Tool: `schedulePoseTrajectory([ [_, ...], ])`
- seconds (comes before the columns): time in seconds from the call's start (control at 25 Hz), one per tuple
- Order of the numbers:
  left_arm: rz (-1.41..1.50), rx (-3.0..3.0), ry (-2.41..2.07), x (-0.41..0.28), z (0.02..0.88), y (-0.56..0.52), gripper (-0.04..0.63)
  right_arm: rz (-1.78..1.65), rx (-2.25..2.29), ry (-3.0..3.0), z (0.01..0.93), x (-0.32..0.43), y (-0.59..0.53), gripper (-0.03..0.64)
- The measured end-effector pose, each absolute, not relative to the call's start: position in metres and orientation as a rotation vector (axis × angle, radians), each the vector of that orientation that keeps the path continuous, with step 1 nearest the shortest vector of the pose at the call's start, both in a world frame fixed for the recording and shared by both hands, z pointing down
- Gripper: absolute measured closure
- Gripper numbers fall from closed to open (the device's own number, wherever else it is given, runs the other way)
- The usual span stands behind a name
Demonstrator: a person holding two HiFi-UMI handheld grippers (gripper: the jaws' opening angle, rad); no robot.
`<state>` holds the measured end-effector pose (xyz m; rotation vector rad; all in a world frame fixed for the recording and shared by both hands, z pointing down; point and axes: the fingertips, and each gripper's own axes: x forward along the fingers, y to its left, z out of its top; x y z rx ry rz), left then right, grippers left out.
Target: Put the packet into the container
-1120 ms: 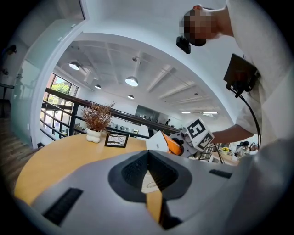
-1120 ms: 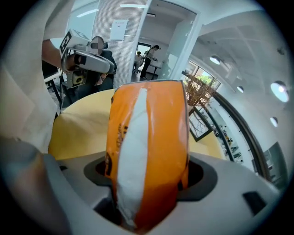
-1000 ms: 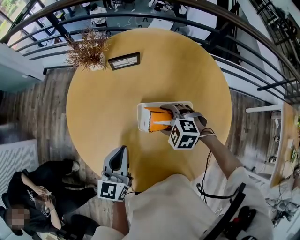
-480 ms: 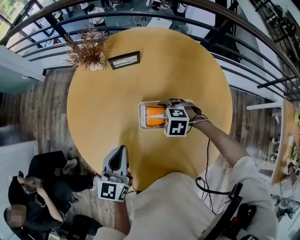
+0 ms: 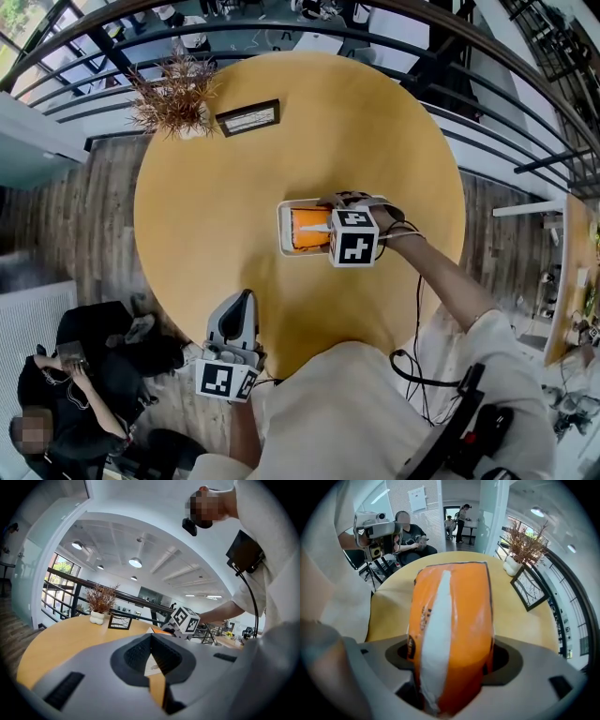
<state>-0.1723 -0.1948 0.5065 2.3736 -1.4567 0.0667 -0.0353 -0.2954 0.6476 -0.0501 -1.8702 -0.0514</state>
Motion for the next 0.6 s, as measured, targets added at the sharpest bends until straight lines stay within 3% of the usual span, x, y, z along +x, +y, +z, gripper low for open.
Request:
schedulePoseTrajectory([
  [0.6, 0.101, 2.381, -1.416, -0.172, 0.509, -0.185, 0.59, 0.0, -0.117, -1.841, 0.627, -0.033, -0.297, 0.208],
])
